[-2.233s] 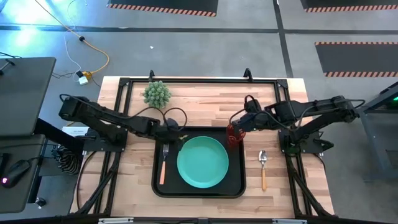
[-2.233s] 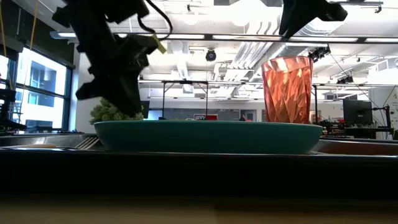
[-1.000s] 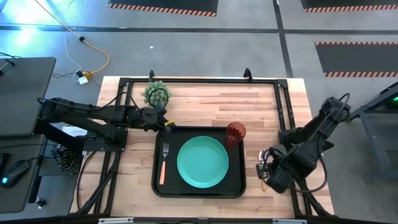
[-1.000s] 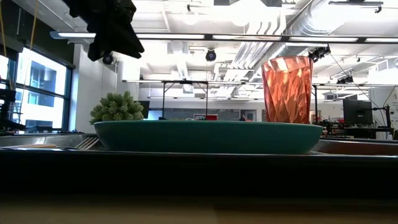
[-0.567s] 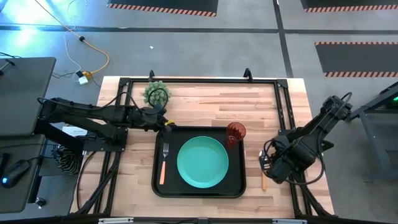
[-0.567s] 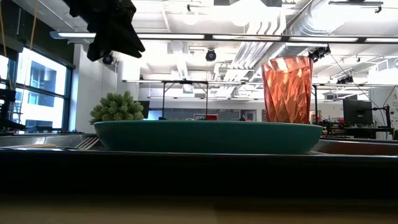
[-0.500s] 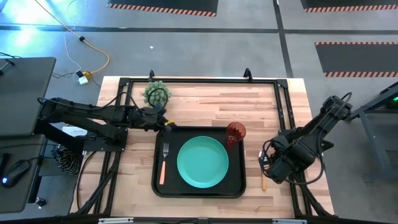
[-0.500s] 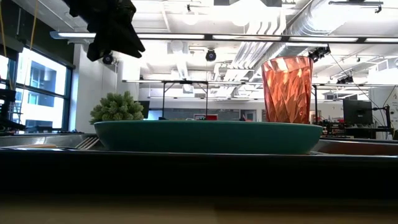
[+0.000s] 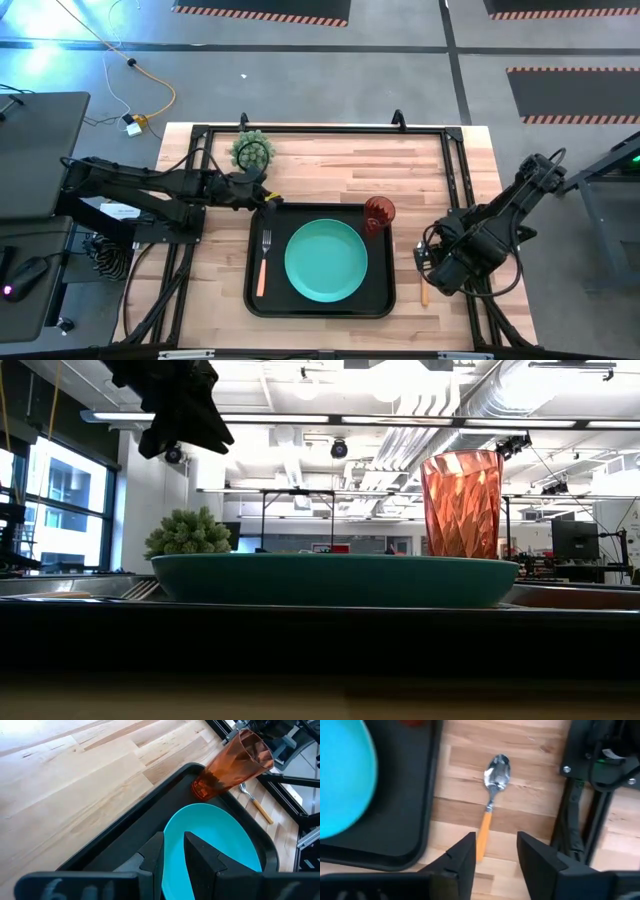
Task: Pick and place plate/cup/fork/spoon on tray
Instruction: Put the yellow spoon on the black tray between the orange fork and blue plate
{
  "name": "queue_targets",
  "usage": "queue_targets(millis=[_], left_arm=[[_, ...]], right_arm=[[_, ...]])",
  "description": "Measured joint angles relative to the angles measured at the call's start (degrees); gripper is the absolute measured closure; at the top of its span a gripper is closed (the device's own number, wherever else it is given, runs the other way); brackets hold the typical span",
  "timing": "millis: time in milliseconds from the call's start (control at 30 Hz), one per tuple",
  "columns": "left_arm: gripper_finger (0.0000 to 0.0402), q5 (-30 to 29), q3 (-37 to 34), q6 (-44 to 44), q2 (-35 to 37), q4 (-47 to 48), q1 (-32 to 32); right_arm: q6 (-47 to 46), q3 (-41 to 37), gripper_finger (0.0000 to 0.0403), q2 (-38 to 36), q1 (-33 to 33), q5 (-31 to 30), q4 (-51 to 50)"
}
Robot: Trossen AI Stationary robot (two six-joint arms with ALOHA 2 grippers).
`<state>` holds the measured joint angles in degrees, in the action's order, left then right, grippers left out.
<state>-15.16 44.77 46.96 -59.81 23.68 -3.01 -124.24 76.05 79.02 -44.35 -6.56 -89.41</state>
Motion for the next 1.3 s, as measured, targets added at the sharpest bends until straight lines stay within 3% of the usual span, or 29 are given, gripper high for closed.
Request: queue_targets(millis=[167, 767, 1033, 1300], left_arm=[[0.0337, 0.0, 0.0, 1.0, 0.0, 0.0, 0.0], [0.0337, -0.1, 0.0, 1.0, 0.0, 0.0, 0.0], [0.0337, -0.5, 0.0, 1.0, 0.0, 0.0, 0.0], [0.0337, -0.5, 0.0, 1.1, 0.0, 0.0, 0.0]], right_arm=[[-0.9, 0.0, 0.0254, 0.5, -0.3, -2.8, 1.0], [-2.8, 0.0, 0.0253, 7.6, -2.8, -2.0, 3.0], [-2.8, -1.3, 0.0253, 7.5, -3.1, -5.4, 5.2], [-3.0, -14.8, 0.0253, 6.9, -3.1, -2.1, 24.7]])
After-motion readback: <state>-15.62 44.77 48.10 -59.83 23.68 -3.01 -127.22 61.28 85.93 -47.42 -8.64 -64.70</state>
